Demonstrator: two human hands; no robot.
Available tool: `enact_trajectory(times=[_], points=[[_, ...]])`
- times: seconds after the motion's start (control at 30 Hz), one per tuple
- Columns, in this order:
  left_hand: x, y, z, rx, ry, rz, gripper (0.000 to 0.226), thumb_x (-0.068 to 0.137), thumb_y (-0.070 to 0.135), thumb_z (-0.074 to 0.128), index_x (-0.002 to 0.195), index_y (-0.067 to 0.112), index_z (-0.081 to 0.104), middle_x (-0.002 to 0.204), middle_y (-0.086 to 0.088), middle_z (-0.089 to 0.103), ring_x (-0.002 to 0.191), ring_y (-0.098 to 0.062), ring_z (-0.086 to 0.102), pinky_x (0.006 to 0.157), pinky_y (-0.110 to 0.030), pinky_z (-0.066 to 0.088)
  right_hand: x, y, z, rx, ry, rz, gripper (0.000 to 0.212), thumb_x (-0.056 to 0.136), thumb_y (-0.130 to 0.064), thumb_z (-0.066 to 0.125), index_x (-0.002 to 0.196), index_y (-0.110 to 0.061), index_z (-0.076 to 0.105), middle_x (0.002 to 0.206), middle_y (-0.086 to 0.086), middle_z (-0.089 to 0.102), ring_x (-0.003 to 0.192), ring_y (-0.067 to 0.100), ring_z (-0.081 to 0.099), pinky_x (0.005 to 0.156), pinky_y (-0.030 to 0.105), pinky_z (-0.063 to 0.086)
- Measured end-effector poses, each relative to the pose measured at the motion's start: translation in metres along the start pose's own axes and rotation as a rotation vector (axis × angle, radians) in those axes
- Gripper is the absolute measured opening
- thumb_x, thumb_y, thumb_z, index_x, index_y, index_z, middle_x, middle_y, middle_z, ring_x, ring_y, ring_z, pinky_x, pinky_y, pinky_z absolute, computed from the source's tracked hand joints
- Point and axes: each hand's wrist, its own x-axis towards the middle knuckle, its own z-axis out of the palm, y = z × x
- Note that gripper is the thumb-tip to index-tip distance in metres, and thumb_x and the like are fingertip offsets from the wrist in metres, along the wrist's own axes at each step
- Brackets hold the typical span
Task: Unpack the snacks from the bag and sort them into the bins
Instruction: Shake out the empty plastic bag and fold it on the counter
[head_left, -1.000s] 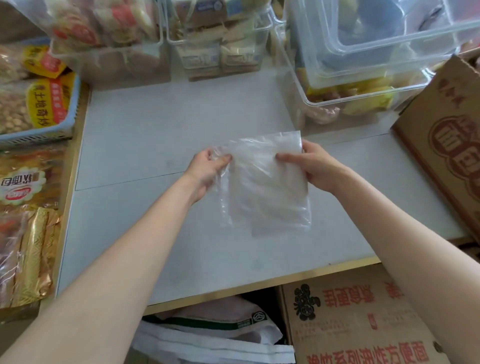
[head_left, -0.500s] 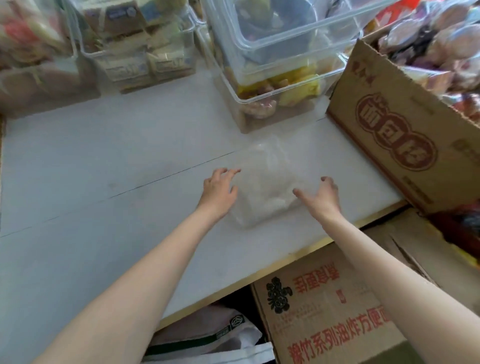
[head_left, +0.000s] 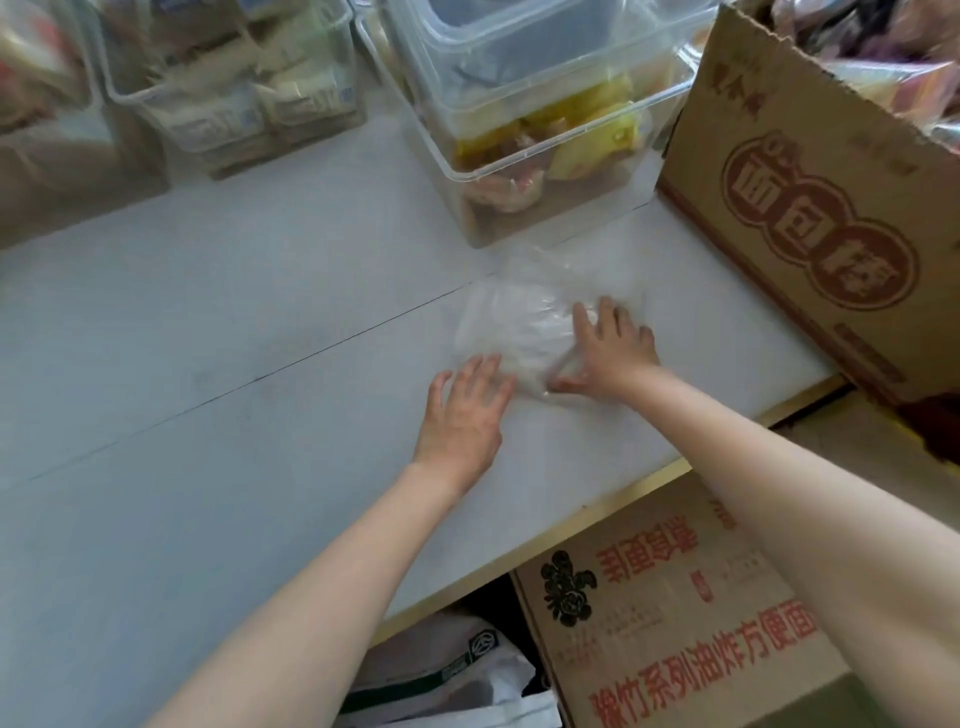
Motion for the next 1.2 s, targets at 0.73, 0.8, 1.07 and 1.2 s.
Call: enact_trajectory(times=[0.73, 0.8, 1.07, 1.2], points=[[0.198, 0.081, -0.032, 0.243, -0.268, 0.511, 0.098, 0.083, 0.058, 0.056, 0.149, 0.029, -0.009, 0.157, -0.004, -0.018, 0.145, -0.028, -0.013, 0.116, -0.047, 0.001, -0.023, 0.100, 0.001, 0.244, -0.032, 0.216, 0.130, 0.065, -0.077, 0.059, 0.147, -0.014, -0.019, 0.149, 0.024, -0.030, 0.135, 0.043, -0.030, 0.112, 0.052, -0.014], [0.214, 0.081, -0.029, 0.259, -0.309, 0.519, 0.109, 0.076, 0.064, 0.060, 0.149, 0.026, -0.011, 0.157, -0.008, -0.016, 0.145, -0.029, -0.011, 0.115, -0.046, 0.001, -0.022, 0.095, 0.010, 0.293, -0.066, 0.281, 0.136, 0.061, -0.079, 0.060, 0.145, -0.014, -0.025, 0.145, 0.025, -0.036, 0.132, 0.047, -0.034, 0.110, 0.055, -0.015], [0.265, 0.083, -0.032, 0.193, -0.377, 0.532, 0.129, 0.063, 0.071, 0.066, 0.149, 0.021, -0.015, 0.156, -0.008, -0.020, 0.144, -0.025, -0.017, 0.115, -0.049, -0.008, 0.005, 0.104, 0.005, 0.362, -0.130, 0.381, 0.142, 0.057, -0.082, 0.059, 0.140, -0.014, -0.034, 0.139, 0.026, -0.044, 0.127, 0.049, -0.040, 0.107, 0.057, -0.018], [0.245, 0.074, -0.024, 0.095, -0.185, 0.464, 0.111, 0.075, 0.065, 0.059, 0.151, 0.018, -0.007, 0.156, -0.013, -0.019, 0.144, -0.024, -0.016, 0.115, -0.047, -0.007, 0.008, 0.105, 0.004, 0.358, -0.144, 0.399, 0.141, 0.057, -0.084, 0.056, 0.140, -0.014, -0.033, 0.140, 0.026, -0.043, 0.127, 0.049, -0.039, 0.108, 0.056, -0.018]])
